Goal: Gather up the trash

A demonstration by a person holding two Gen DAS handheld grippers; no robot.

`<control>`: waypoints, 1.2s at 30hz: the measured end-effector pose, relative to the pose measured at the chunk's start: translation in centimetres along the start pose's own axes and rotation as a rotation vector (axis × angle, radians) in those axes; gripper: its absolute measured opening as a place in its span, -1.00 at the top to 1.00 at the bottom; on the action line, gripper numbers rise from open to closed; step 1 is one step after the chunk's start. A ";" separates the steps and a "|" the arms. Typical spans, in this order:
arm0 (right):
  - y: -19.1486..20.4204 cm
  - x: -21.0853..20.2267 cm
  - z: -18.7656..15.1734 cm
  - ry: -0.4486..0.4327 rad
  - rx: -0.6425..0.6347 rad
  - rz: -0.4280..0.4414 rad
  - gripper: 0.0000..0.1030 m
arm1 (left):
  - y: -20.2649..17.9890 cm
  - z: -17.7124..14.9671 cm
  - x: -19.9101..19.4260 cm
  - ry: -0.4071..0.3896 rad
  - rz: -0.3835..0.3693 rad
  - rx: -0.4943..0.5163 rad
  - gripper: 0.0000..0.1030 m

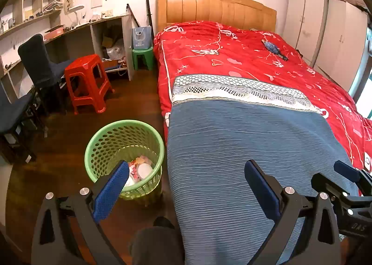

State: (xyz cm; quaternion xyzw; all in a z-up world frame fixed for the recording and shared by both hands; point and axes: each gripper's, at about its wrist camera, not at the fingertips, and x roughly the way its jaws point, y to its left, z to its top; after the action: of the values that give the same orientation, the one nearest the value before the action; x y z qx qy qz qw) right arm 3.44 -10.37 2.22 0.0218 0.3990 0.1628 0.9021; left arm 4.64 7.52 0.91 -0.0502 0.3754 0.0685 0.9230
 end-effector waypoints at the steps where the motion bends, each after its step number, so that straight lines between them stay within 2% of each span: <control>1: 0.0 0.0 0.0 0.000 0.000 -0.002 -0.91 | 0.0 0.0 -0.1 -0.002 0.000 0.000 -0.86; 36: 0.0 -0.5 -0.2 -0.024 0.000 -0.011 -0.91 | 0.3 0.0 -0.1 -0.012 0.016 -0.015 -0.86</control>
State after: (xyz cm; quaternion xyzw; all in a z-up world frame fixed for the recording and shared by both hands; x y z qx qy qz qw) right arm 2.97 -10.56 2.46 0.0216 0.3883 0.1576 0.9077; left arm 4.54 7.79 1.00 -0.0537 0.3699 0.0790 0.9242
